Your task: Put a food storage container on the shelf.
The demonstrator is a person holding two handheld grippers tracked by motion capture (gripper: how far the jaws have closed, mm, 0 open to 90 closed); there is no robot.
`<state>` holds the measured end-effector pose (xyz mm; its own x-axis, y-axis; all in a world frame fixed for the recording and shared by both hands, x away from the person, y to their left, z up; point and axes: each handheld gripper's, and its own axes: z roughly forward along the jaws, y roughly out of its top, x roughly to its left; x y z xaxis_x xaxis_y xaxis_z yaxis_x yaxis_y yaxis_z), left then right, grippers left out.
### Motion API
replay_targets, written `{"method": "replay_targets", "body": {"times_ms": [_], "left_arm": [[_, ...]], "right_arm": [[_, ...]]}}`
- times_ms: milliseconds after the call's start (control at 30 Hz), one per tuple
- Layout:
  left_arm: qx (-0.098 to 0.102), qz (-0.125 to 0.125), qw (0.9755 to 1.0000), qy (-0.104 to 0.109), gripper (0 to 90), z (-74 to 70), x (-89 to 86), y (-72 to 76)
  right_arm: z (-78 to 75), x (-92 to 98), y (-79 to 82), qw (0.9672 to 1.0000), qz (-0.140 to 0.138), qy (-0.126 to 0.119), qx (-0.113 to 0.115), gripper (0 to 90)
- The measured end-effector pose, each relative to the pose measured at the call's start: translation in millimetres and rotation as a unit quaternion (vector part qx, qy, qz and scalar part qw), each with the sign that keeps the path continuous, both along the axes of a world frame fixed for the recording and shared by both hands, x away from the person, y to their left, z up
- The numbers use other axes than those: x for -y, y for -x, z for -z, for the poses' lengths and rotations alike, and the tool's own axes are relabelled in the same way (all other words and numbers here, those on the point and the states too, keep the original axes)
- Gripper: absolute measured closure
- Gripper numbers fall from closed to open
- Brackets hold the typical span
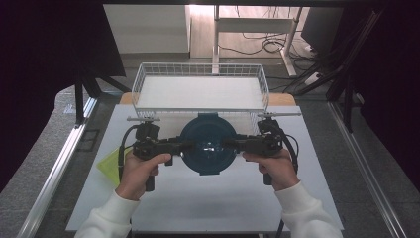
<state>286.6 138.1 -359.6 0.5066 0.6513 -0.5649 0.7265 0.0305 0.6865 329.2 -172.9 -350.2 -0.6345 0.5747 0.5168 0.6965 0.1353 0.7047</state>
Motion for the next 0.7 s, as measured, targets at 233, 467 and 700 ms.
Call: {"method": "replay_targets", "body": {"times_ms": [233,467,700], "left_arm": [[0.006,0.000,1.0000,-0.005,39.4,-9.8,0.2,-7.1],[0.006,0.006,1.0000,-0.004,39.6,-20.5,0.4,-18.7],[0.007,0.011,0.9999,-0.006,39.5,-31.5,-0.4,-31.8]], "right_arm": [[-8.2,-0.2,-7.4,1.0000,-0.002,-0.002,0.003,37.1],[-18.6,1.2,-15.3,1.0000,0.000,-0.002,0.004,37.2],[-27.9,1.9,-24.3,0.9999,0.005,-0.005,0.010,37.3]]}}
